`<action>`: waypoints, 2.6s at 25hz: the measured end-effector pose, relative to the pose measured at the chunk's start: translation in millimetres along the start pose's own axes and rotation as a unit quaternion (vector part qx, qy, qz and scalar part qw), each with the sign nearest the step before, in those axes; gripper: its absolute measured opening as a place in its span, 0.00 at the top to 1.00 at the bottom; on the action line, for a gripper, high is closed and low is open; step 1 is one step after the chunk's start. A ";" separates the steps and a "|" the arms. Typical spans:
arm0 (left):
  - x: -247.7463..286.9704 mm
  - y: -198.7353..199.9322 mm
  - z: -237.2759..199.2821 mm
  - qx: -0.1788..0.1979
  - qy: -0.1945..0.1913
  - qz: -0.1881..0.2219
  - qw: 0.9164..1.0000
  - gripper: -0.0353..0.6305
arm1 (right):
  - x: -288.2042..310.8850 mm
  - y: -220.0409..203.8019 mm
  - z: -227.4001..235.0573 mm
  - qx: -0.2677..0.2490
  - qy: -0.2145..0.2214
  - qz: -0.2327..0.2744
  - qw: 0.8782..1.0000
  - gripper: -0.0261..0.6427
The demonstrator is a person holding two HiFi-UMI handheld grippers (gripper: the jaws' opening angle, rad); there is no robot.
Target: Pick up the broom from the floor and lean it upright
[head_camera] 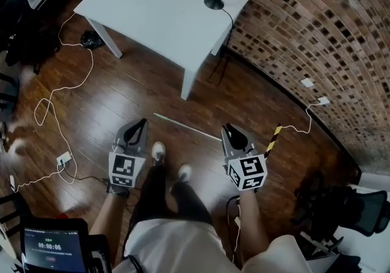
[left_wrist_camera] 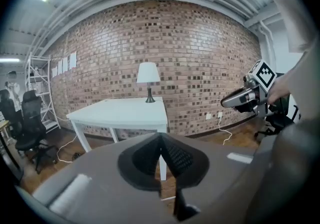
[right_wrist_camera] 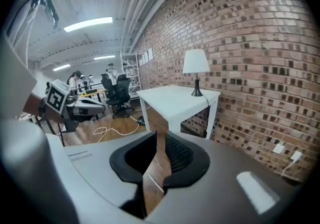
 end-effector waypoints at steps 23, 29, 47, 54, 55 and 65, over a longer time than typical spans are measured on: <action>197.9 -403.3 -58.6 -0.079 -0.058 -0.153 0.983 0.95 | 342.3 -329.4 -36.8 -0.036 0.106 -0.233 0.966 0.81; 215.2 -477.1 -68.5 -0.099 -0.024 -0.166 0.981 0.95 | 396.3 -393.1 -27.6 -0.065 0.114 -0.259 0.957 0.80; 263.8 -682.0 -37.7 -0.202 0.009 -0.267 0.942 0.95 | 525.2 -610.8 -38.5 -0.187 0.174 -0.376 0.891 0.78; 267.7 -699.2 -35.3 -0.234 0.004 -0.261 0.937 0.95 | 554.5 -640.5 -44.1 -0.246 0.185 -0.427 0.850 0.78; 266.1 -699.3 -33.7 -0.239 0.002 -0.260 0.936 0.95 | 556.2 -642.7 -44.5 -0.247 0.187 -0.436 0.845 0.78; 250.5 -717.9 -34.6 -0.270 0.012 -0.276 0.922 0.95 | 567.8 -656.1 -46.8 -0.289 0.197 -0.478 0.805 0.81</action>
Point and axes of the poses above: the fingertips, and each gripper's own axes: x forward along the fingers, z to its right, y out of its top, the point moved 5 cm from there along -x, backward along the fingers
